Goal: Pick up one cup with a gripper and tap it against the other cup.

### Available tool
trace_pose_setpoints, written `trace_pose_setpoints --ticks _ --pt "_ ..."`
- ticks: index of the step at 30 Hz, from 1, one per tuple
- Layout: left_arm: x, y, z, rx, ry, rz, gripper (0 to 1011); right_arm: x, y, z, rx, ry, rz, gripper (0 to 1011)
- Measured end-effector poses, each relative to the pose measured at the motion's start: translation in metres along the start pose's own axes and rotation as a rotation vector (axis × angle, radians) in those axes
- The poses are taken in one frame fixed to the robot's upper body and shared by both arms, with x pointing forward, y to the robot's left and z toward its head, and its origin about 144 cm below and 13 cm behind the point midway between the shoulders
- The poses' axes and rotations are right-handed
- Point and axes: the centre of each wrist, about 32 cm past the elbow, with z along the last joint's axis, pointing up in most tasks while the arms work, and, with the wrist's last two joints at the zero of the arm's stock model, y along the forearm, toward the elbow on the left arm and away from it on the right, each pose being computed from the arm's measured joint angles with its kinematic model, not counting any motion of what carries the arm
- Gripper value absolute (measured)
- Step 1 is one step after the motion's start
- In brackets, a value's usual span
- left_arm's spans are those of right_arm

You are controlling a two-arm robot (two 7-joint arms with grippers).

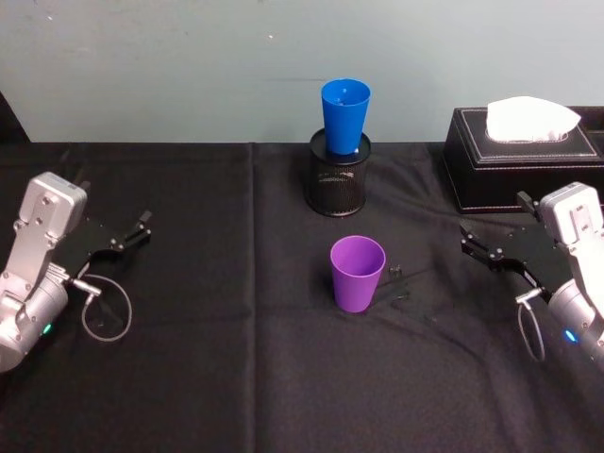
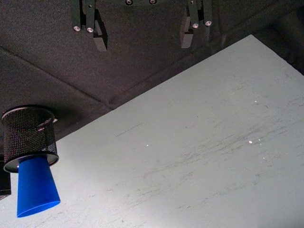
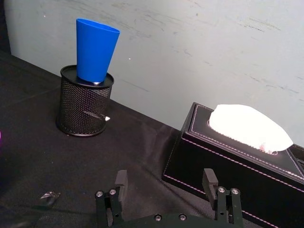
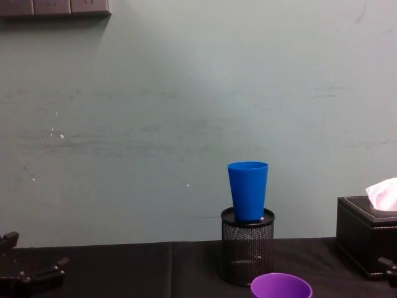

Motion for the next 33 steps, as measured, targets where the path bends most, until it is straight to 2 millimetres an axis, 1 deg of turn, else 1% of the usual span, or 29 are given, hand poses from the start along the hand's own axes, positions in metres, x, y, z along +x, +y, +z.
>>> trace_pose_setpoints --ticks 23,28,33 --pt "0.000 0.000 0.000 0.000 0.000 0.000 1005 0.001 0.000 0.000 0.010 0.001 -0.002 1003" --pt "0.000 0.000 0.000 0.000 0.000 0.000 1005 0.003 -0.004 0.004 0.072 0.037 0.018 1003" --pt "0.000 0.000 0.000 0.000 0.000 0.000 1005 0.001 -0.013 0.005 0.112 0.093 0.066 1003"
